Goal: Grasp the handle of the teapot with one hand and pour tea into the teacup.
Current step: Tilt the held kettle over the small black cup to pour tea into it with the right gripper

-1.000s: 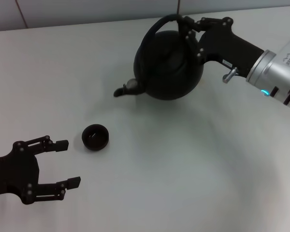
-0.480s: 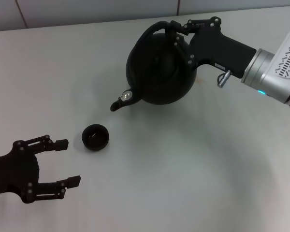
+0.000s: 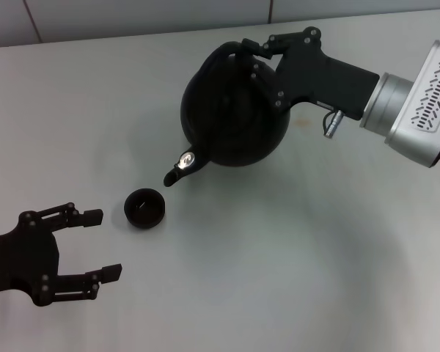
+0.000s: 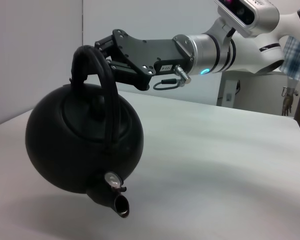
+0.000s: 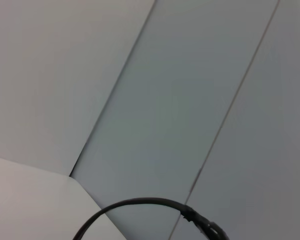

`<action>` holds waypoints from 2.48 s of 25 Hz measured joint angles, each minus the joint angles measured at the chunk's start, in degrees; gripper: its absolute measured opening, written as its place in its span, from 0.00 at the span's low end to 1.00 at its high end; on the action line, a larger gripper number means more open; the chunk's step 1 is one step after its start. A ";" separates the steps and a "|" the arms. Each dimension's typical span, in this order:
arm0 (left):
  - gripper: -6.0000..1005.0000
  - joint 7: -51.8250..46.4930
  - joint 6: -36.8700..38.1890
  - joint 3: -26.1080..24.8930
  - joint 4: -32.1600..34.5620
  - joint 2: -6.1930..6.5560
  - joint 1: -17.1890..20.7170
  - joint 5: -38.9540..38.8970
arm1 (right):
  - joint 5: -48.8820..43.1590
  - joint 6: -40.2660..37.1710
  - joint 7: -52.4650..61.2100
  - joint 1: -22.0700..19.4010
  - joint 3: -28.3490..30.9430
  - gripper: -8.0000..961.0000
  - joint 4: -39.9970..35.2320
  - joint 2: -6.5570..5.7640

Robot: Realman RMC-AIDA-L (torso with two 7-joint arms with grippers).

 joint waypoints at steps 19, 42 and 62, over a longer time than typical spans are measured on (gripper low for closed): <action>0.85 0.61 0.44 -0.15 -0.89 -0.09 0.17 0.00 | -0.29 0.50 0.01 1.31 -2.43 0.10 -2.10 -0.03; 0.85 0.79 0.22 -0.02 -1.21 -0.09 0.17 0.00 | -0.05 2.21 -0.01 2.22 -2.43 0.10 -1.61 0.26; 0.85 0.79 -0.01 0.00 -1.42 -0.09 -0.01 0.00 | -0.21 3.43 -1.25 3.19 -3.91 0.09 -1.95 0.25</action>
